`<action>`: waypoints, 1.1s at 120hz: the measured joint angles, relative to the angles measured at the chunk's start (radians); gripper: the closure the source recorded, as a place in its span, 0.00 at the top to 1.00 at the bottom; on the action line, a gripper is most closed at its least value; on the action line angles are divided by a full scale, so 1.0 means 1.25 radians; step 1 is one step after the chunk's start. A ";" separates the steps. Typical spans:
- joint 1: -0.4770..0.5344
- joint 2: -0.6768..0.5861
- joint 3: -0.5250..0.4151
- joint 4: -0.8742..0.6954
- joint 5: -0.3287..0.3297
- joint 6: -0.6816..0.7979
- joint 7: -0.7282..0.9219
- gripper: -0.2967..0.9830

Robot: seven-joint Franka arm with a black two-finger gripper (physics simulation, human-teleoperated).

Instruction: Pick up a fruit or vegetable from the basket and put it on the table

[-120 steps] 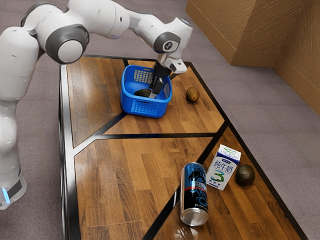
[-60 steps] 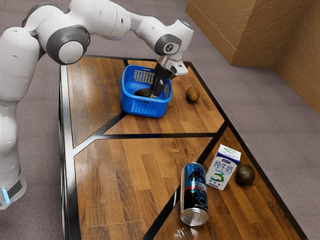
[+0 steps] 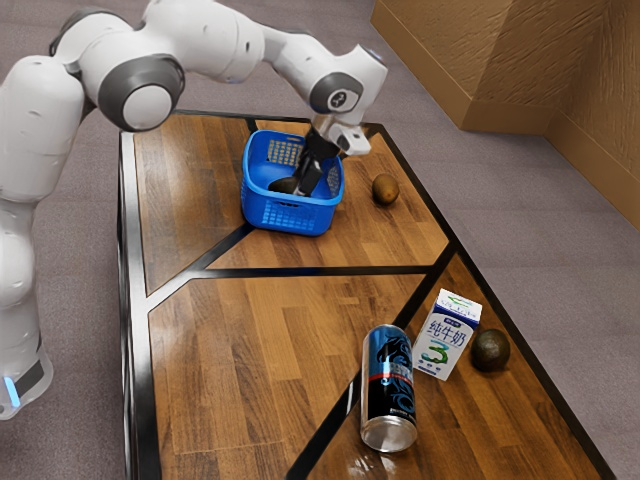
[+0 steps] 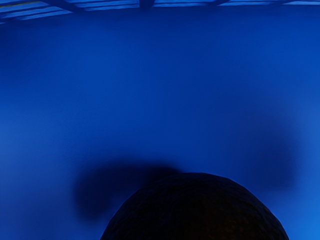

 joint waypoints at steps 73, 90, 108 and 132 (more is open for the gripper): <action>0.001 0.008 0.000 -0.001 -0.002 -0.002 -0.005 0.60; -0.001 -0.017 0.001 0.020 0.005 -0.034 -0.012 0.53; -0.001 -0.055 -0.003 0.109 0.027 -0.169 -0.028 0.51; -0.230 -0.145 -0.001 0.194 0.044 -0.295 -0.055 0.52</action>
